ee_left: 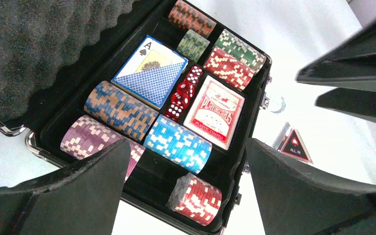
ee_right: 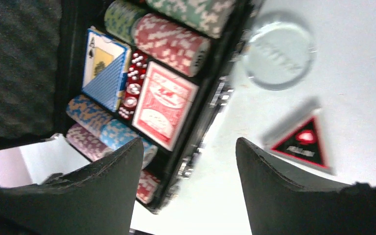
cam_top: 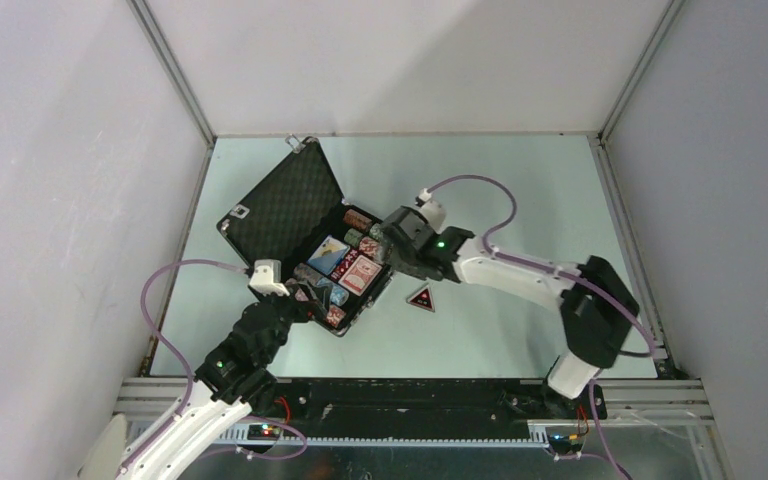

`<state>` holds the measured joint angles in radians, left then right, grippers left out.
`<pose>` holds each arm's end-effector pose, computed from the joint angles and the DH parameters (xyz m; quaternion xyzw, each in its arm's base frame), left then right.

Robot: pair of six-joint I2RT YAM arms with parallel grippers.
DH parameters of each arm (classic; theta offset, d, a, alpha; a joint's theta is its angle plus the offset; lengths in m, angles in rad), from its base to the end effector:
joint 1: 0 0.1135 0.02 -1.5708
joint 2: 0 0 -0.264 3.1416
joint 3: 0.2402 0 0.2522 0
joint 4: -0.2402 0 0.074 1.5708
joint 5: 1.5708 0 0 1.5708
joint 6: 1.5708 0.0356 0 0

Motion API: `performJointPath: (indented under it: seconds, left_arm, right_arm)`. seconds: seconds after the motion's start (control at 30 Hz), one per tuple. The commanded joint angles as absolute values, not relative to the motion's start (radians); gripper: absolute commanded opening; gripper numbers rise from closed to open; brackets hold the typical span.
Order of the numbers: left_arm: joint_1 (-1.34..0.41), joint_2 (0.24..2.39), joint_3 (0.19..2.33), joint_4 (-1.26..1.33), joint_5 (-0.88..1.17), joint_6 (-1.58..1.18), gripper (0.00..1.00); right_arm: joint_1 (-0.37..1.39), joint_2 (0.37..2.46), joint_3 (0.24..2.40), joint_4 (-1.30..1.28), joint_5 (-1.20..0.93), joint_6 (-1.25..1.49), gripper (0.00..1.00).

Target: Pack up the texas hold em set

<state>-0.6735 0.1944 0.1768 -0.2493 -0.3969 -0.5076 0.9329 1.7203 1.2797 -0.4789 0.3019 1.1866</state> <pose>0.0946 -0.0579 0.1920 -0.0546 0.7865 -0.2010 0.5813 0.2300 0.2925 0.2385 0.1662 0.9231 0.2062 0.2790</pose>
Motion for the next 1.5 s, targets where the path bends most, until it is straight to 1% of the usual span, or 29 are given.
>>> performJointPath:
  seconds: [0.0, 0.23, 0.33, 0.43, 0.5, 0.63, 0.67, 0.7, 0.77, 1.07, 1.4, 1.47]
  left_arm:
    - [-0.667, 0.186, 0.187, -0.215, -0.394, -0.508, 0.95]
    - [-0.667, 0.184, 0.183, -0.202, -0.377, -0.499, 0.95]
    - [-0.667, 0.186, 0.183, -0.200, -0.374, -0.497, 0.96]
    - [-0.667, 0.183, 0.183, -0.200, -0.376, -0.497, 0.96]
    - [-0.667, 0.179, 0.182, -0.201, -0.376, -0.495, 0.96]
    - [-0.667, 0.165, 0.180, -0.205, -0.377, -0.494, 0.96]
    - [-0.666, 0.162, 0.180, -0.208, -0.377, -0.494, 0.96]
    - [-0.667, 0.156, 0.180, -0.208, -0.376, -0.494, 0.96]
    - [-0.667, 0.145, 0.175, -0.211, -0.374, -0.494, 0.96]
    - [-0.667, 0.126, 0.170, -0.208, -0.370, -0.492, 0.96]
    - [-0.666, 0.111, 0.170, -0.215, -0.375, -0.492, 0.96]
    - [-0.666, 0.111, 0.169, -0.215, -0.375, -0.492, 0.97]
  right_arm:
    - [0.899, 1.589, 1.159, -0.453, 0.368, 0.964, 0.73]
    - [0.855, 1.488, 1.050, -0.378, 0.256, 0.572, 0.79]
    - [0.836, 1.493, 1.033, -0.359, 0.215, 0.439, 0.84]
    - [0.796, 1.540, 1.033, -0.328, 0.085, 0.339, 0.91]
    - [0.765, 1.580, 1.038, -0.298, 0.027, 0.308, 0.93]
    - [0.736, 1.661, 1.075, -0.282, 0.031, 0.276, 0.93]
    - [0.734, 1.686, 1.083, -0.280, 0.038, 0.267, 0.94]
    - [0.734, 1.698, 1.099, -0.280, 0.042, 0.263, 0.98]
    - [0.733, 1.736, 1.123, -0.288, 0.064, 0.256, 0.99]
    - [0.732, 1.828, 1.168, -0.291, 0.060, 0.209, 1.00]
    - [0.735, 1.923, 1.261, -0.391, 0.077, 0.195, 1.00]
    - [0.736, 1.944, 1.280, -0.407, 0.082, 0.198, 0.97]
